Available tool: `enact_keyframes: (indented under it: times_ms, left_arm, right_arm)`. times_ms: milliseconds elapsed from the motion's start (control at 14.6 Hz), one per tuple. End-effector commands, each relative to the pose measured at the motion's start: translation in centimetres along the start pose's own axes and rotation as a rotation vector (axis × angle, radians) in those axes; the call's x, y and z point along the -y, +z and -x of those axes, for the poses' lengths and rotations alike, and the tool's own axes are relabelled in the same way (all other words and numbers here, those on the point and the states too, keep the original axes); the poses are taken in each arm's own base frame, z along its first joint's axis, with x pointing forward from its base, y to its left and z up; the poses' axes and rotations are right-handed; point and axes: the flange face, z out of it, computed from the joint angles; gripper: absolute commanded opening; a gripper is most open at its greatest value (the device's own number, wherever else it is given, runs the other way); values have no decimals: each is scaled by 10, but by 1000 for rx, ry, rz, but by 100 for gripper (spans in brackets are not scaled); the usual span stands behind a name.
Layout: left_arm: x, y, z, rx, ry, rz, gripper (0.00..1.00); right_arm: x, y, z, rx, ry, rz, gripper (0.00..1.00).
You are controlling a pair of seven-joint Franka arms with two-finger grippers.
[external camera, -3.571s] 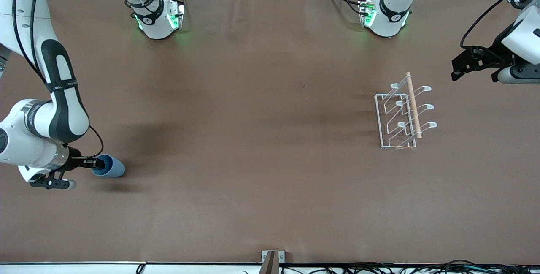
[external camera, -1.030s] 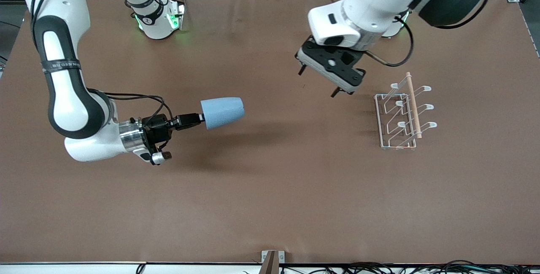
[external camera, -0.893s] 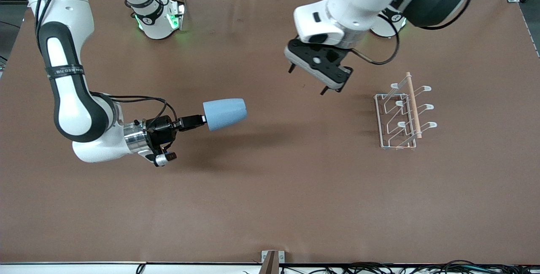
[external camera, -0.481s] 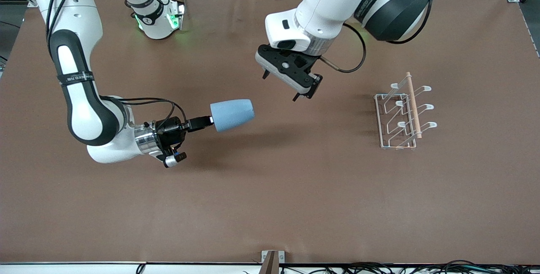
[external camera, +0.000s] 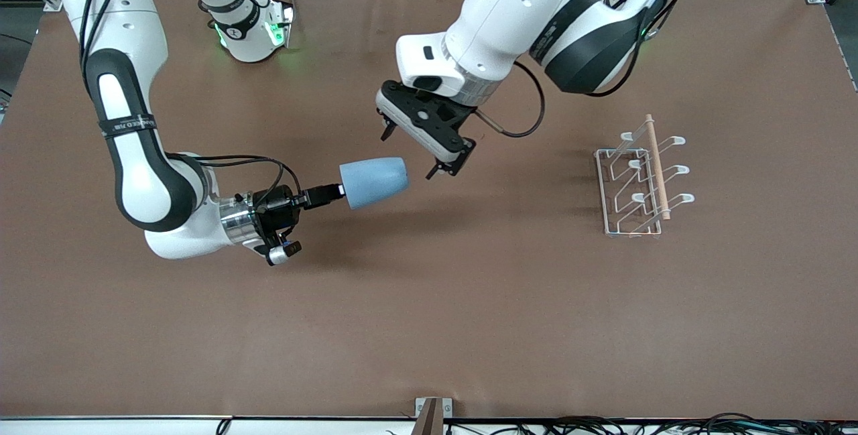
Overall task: Hang cup on cup holder
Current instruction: 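Lift the blue cup with the right gripper while the left gripper approaches it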
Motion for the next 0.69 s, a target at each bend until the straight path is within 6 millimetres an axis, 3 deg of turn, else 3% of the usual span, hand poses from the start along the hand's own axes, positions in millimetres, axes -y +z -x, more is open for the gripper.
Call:
enact_keyframes:
  times_ms: [0, 343, 412, 618]
  left_arm:
    - [1, 17, -5, -15, 101, 2, 100]
    - [-6, 52, 1, 4, 206, -22, 100]
    - [-15, 54, 2, -2, 221, -19, 100]
    - [-16, 65, 5, 10, 247, -31, 100]
  right_arm:
    - [0, 6, -3, -12, 10, -19, 2]
    - [-4, 7, -4, -10, 17, -18, 4]
    - [-4, 7, -4, -10, 17, -18, 4]
    - [-4, 7, -4, -11, 17, -17, 4]
